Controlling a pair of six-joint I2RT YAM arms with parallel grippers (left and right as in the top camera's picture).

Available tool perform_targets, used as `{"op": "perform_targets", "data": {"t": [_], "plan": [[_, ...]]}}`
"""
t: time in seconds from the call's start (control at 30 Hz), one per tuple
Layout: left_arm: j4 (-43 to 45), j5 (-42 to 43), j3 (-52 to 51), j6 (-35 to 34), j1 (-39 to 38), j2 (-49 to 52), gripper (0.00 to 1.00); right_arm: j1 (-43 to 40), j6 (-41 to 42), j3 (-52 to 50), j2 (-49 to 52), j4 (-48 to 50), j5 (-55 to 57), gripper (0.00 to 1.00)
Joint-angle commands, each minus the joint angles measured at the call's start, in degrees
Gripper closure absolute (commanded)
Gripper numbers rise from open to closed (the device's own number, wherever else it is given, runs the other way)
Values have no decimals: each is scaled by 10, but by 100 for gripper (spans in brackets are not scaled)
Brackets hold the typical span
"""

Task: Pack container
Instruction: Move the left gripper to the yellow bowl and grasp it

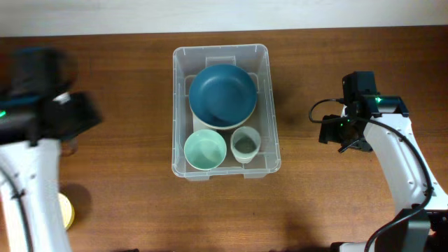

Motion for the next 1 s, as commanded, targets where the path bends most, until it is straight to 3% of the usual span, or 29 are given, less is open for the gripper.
{"op": "perform_targets", "data": {"t": [0.0,0.2,0.47,0.6,0.97], "plan": [[2,2,-86,-48,102,9,13,-2,2,10,2,0,0,21],[87,54,-250,-49,228,10,7,-2,2,10,2,0,0,21],[250,55,-416,-49,292,10,8,-2,2,10,2,0,-4,21],[319,28,-449,-49,294,24,9,-2,2,10,2,0,-4,21],[380,26,-449,-48,294,147,11,-2,2,10,2,0,-4,21]]}}
